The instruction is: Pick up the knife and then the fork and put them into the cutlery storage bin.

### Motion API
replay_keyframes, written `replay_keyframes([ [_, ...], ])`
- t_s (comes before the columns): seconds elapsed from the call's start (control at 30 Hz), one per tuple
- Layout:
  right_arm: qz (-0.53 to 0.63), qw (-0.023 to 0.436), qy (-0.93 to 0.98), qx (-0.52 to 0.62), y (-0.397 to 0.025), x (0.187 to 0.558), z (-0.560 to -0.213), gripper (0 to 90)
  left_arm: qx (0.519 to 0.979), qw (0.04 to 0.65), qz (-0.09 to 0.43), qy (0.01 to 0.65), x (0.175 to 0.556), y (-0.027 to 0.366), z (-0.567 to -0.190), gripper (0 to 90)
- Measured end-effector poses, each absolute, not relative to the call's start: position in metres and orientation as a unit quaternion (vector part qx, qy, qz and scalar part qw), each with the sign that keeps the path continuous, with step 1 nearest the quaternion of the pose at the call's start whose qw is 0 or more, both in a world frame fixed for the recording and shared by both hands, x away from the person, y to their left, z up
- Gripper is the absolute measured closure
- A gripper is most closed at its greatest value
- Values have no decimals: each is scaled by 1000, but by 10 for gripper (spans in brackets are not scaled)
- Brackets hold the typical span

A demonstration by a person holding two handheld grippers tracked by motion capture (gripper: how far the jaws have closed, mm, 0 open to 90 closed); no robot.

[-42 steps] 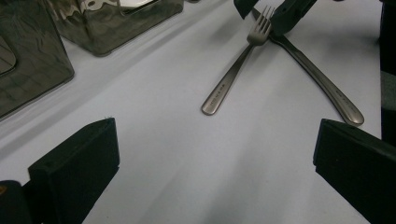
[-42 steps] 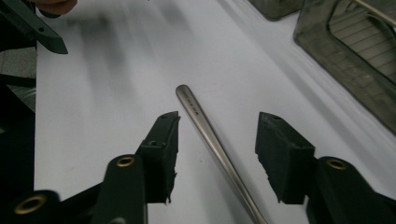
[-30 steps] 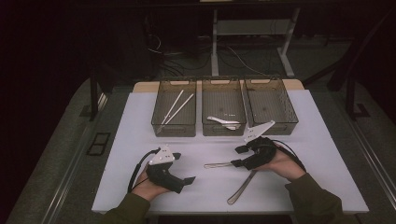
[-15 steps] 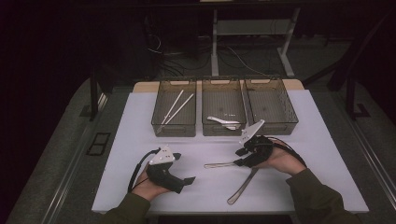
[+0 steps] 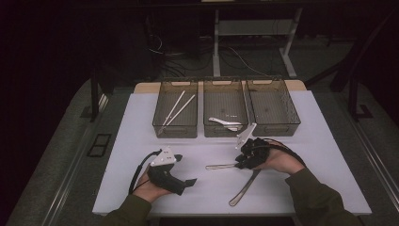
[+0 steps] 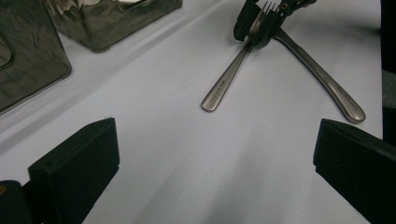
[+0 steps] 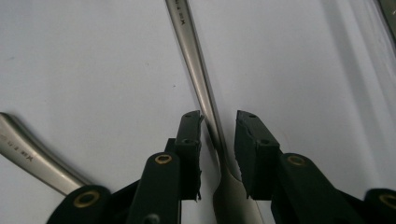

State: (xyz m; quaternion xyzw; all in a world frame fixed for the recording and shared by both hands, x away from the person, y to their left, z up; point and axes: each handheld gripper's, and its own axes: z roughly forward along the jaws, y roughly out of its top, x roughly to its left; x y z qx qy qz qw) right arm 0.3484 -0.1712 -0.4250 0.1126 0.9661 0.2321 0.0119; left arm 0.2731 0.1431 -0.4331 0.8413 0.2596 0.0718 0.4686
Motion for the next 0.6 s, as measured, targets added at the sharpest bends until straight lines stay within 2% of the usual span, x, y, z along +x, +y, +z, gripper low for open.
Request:
replay_keyframes([
  [0.6, 157, 38, 985, 64, -151, 342, -422, 822, 842, 468, 72, 259, 273, 143, -433, 0],
])
